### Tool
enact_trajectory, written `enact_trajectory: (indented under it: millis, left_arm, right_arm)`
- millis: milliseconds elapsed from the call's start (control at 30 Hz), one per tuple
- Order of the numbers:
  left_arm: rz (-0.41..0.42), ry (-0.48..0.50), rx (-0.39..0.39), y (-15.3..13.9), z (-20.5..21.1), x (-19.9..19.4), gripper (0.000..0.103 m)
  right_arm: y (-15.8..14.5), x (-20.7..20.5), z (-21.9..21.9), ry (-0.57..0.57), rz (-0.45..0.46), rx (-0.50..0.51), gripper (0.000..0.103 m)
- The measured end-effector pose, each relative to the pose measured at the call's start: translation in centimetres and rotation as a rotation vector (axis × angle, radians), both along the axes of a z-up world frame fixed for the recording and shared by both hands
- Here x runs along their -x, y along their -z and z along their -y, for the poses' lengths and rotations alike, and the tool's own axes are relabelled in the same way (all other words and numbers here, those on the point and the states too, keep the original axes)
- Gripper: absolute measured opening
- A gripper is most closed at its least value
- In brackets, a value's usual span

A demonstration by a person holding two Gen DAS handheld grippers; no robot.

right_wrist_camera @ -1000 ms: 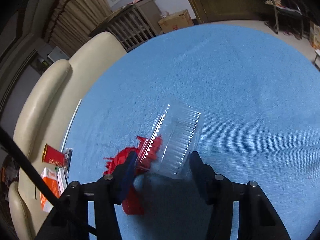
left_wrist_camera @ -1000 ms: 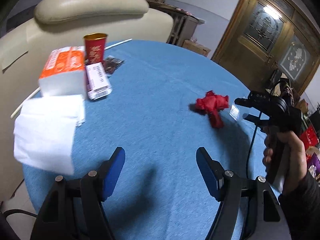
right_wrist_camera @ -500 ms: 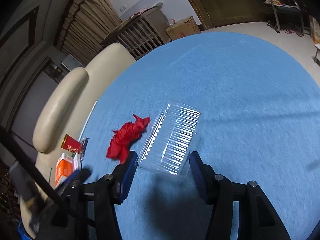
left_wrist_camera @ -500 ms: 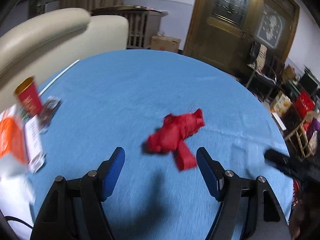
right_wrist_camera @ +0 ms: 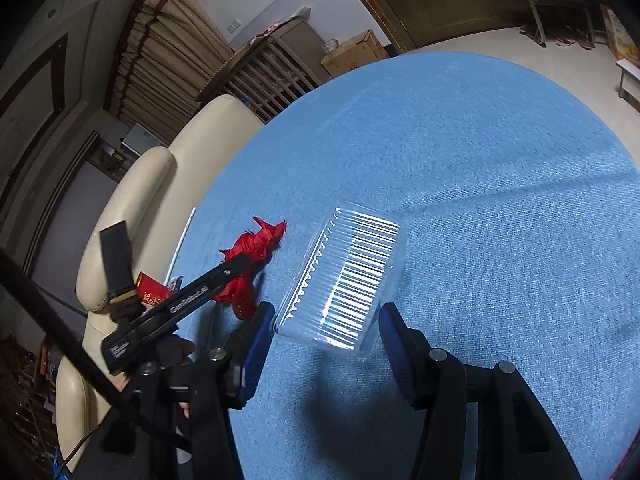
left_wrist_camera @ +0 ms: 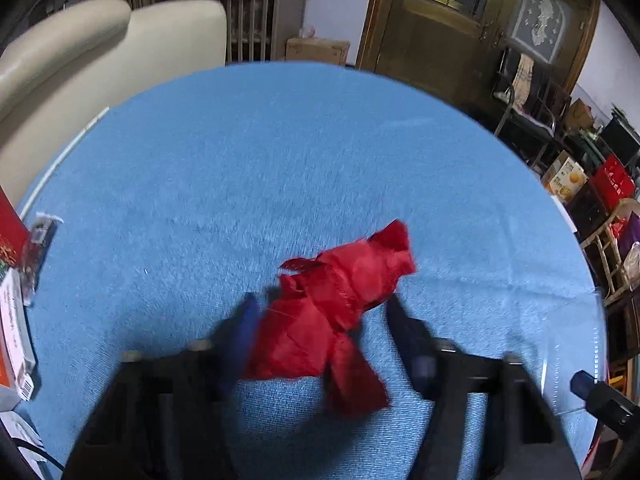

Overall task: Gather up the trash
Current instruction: 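Grasp the red cloth with the left gripper while the right gripper holds the clear box, then hold the red cloth and clear plastic box above the table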

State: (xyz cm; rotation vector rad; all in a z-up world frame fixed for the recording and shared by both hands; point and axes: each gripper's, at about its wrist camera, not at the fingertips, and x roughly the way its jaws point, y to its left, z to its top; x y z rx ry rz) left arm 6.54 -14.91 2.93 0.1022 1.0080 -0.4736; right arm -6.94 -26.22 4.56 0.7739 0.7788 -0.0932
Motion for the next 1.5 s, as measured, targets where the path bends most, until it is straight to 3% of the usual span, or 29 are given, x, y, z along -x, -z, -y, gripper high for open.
enact_trajectory:
  millis: [67,167,200,533,833,1000,1500]
  left_arm:
    - [-0.018,-0.005,0.013,0.3,-0.4,-0.1,0.042]
    - [-0.019,-0.009,0.015,0.0,-1.0,0.3,0.024]
    - [-0.020,-0.011,0.019,-0.3,-1.4,0.6,0.023]
    - [0.013,-0.072,0.060,-2.1,-5.9,4.1,0.022]
    - [0.083,-0.101,0.124,-3.9,-9.9,11.4,0.022]
    - [0.100,-0.092,0.150,-4.3,-10.1,14.1,0.022]
    - [0.138,-0.105,0.193,-5.8,-11.5,16.6,0.022]
  right_arm:
    - [-0.1,0.1,-0.1,0.000,0.003,0.000,0.057]
    - [-0.2,0.1,-0.3,0.001,0.006,0.002,0.057]
    - [-0.3,0.3,-0.3,0.002,0.007,0.002,0.057]
    - [-1.1,1.6,-1.5,-0.006,0.023,0.005,0.057]
    - [-1.8,3.2,-3.8,-0.040,0.031,0.013,0.057]
    - [-2.0,5.0,-4.3,-0.036,0.027,0.020,0.057]
    - [-2.8,8.1,-5.1,-0.021,0.042,0.037,0.057]
